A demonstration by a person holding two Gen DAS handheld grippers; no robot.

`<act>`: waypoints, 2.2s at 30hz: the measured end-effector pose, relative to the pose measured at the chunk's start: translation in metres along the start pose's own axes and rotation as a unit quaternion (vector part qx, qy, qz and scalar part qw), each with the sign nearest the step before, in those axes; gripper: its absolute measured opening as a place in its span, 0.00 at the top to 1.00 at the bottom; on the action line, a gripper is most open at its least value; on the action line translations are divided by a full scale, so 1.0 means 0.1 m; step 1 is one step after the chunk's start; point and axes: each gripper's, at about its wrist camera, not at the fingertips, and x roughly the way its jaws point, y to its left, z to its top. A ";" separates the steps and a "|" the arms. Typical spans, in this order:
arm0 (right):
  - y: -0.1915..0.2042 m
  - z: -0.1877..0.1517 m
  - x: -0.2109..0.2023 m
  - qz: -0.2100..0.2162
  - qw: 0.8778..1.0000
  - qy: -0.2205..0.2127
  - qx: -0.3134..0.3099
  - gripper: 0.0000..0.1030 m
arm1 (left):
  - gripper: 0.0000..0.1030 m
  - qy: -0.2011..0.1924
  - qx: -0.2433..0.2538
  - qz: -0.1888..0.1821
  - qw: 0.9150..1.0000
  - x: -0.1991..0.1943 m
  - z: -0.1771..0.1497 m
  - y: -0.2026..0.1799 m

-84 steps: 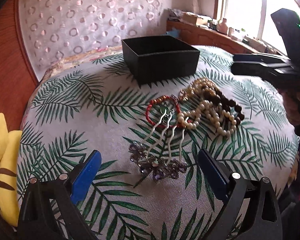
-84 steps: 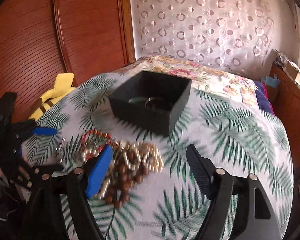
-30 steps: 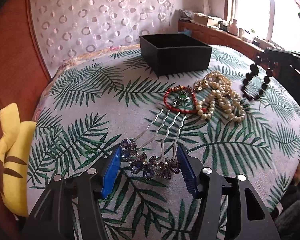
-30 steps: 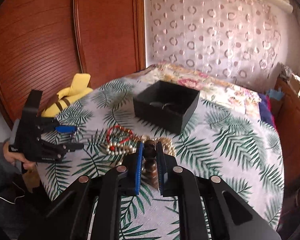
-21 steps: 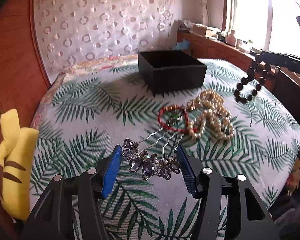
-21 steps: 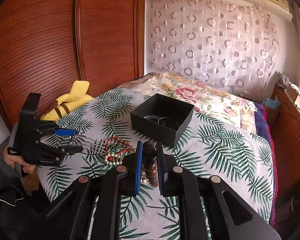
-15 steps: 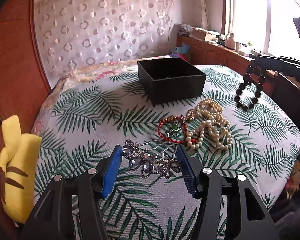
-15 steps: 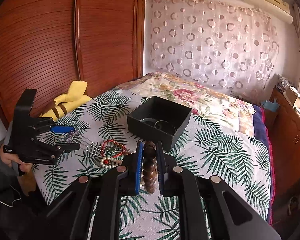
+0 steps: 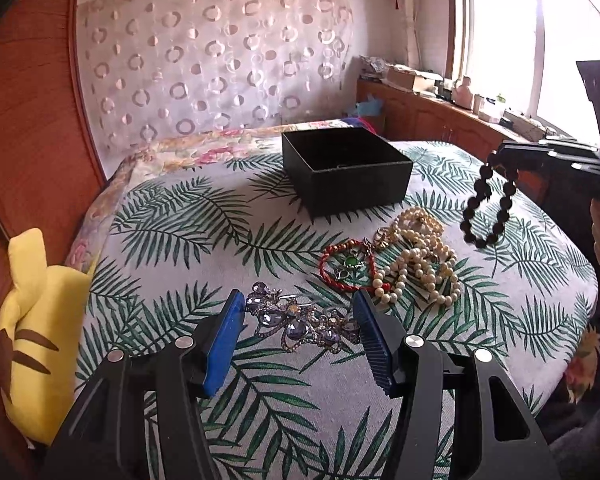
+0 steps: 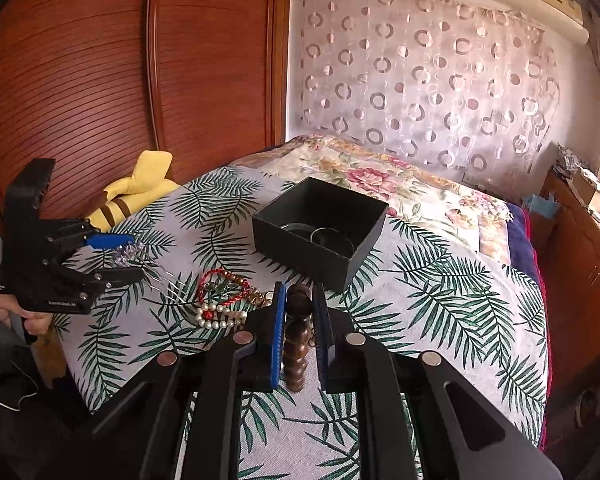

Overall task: Organize jewelry
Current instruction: 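Drop the hair comb into the box with left tool while right tool drops the beads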

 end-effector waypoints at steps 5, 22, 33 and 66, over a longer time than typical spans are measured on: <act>0.02 0.03 0.02 0.000 1.000 0.001 -0.003 0.86 | 0.48 -0.006 -0.004 0.002 1.000 -0.05 0.03 0.04; -0.01 0.05 0.06 -0.005 1.000 0.001 -0.004 0.86 | 0.48 -0.028 -0.001 -0.021 0.999 0.02 0.36 -0.05; -0.18 0.38 0.09 -0.023 0.999 -0.024 -0.008 0.86 | 0.48 -0.063 0.019 -0.030 0.997 0.09 0.90 -0.20; -0.52 0.84 1.13 0.009 1.000 0.011 0.021 0.86 | 0.35 -0.041 -0.049 -0.050 0.997 1.06 1.32 0.05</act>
